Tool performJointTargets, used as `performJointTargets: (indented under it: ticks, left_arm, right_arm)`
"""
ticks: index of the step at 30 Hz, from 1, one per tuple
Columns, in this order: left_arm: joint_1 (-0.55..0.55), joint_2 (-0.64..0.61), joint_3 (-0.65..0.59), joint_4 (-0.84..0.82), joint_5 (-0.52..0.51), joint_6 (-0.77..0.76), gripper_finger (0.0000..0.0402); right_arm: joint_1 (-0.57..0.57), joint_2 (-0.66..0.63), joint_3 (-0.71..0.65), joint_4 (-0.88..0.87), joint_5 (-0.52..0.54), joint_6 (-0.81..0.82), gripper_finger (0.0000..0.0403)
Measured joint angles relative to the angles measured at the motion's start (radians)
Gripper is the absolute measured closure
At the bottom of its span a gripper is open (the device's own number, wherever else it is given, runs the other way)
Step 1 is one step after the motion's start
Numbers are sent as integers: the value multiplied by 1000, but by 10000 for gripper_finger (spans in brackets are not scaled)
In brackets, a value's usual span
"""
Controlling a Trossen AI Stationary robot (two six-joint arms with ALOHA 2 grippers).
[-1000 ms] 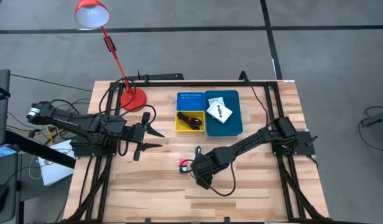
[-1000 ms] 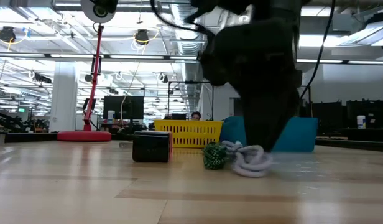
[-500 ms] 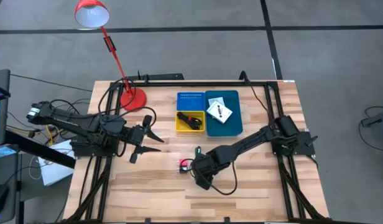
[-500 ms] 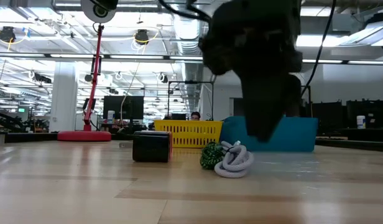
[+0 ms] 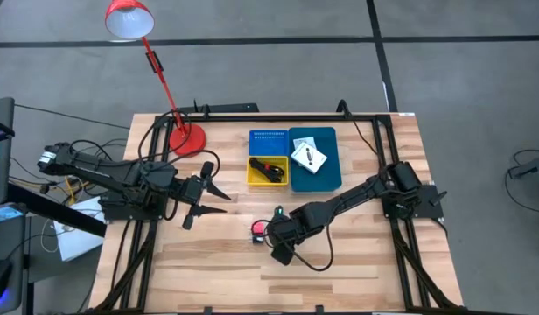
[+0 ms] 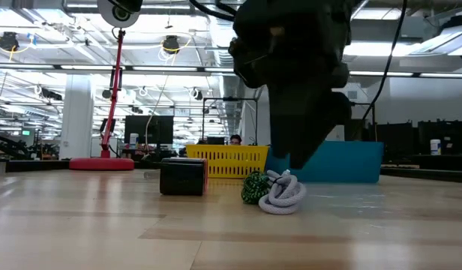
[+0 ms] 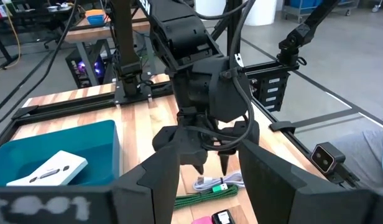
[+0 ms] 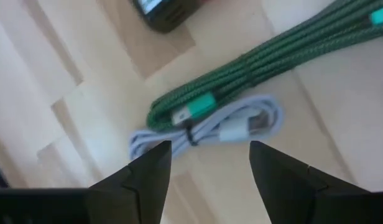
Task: Pick and place items into bin
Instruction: Put the white charger cable into the yellow bin
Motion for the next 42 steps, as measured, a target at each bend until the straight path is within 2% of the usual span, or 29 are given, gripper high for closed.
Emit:
performJointTargets:
  ticks: [9,17,20,23,31,33,38,42]
  left_arm:
    - [0,0,0,-1,0,-18,246]
    - [0,0,0,-8,1,-26,246]
    - [0,0,0,-9,1,-30,246]
    - [0,0,0,-11,3,-41,246]
    - [0,0,0,-15,26,-41,246]
    - [0,0,0,-14,27,-41,246]
    - [0,0,0,-15,27,-41,246]
    - [0,0,-1,-16,27,-41,246]
  right_arm:
    - [-29,30,2,31,-2,-8,205]
    - [-46,103,6,102,-141,-13,209]
    - [-45,105,5,110,-147,-32,220]
    - [-46,97,4,104,-143,-48,249]
    - [-43,58,0,44,-43,-73,381]
    - [-42,30,-3,-2,9,-87,390]
    - [-61,-32,-2,-38,134,-107,370]
    - [-87,-96,0,-38,265,-169,388]
